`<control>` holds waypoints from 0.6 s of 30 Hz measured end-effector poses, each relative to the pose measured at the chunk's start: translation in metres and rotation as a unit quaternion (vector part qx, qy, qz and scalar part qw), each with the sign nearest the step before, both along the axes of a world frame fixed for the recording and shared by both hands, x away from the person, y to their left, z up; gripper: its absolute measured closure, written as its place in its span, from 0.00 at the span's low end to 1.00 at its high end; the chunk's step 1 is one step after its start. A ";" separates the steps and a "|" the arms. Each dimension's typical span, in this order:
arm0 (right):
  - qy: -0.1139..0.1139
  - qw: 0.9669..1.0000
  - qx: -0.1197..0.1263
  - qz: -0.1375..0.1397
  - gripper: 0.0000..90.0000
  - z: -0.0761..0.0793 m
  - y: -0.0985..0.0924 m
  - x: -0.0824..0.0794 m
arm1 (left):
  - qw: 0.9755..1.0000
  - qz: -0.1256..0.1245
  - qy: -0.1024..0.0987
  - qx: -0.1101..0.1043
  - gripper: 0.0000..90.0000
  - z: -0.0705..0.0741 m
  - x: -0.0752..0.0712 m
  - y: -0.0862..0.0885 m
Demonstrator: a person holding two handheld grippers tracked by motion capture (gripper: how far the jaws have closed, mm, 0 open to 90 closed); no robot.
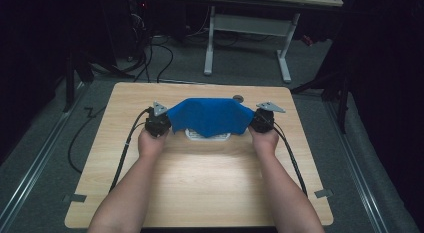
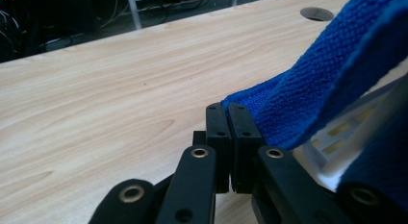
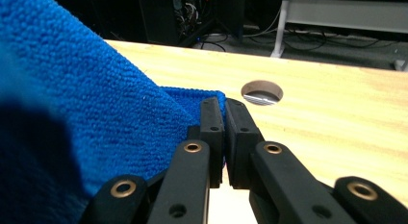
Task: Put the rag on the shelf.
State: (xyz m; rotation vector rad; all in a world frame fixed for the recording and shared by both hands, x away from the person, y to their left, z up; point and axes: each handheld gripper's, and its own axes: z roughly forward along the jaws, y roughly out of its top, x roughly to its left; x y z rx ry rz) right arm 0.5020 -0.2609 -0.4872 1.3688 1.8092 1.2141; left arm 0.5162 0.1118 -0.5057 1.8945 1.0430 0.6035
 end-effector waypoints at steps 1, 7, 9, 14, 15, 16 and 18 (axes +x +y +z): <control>0.002 1.000 -0.002 0.000 0.97 -0.002 0.000 0.000 | 1.000 0.000 0.002 0.000 0.99 -0.001 0.000 0.000; 0.015 1.000 -0.009 -0.001 0.97 -0.010 -0.002 -0.002 | 1.000 -0.002 0.006 -0.001 0.98 -0.005 -0.002 -0.001; 0.014 1.000 -0.009 0.000 0.96 -0.009 -0.002 -0.001 | 1.000 -0.001 0.007 -0.005 0.97 -0.005 -0.002 0.000; 0.012 1.000 -0.010 0.000 0.94 -0.007 -0.003 -0.001 | 1.000 -0.002 0.005 -0.004 0.93 -0.004 -0.004 0.002; 0.013 1.000 -0.011 0.001 0.92 -0.007 -0.004 -0.001 | 1.000 -0.002 0.006 -0.004 0.91 -0.004 -0.004 0.002; 0.014 1.000 -0.012 0.001 0.91 -0.006 -0.004 -0.001 | 1.000 -0.002 0.006 -0.007 0.90 -0.004 -0.004 0.002; 0.016 1.000 -0.011 -0.001 0.89 -0.005 -0.005 -0.002 | 1.000 -0.002 0.008 -0.008 0.85 -0.003 -0.004 0.002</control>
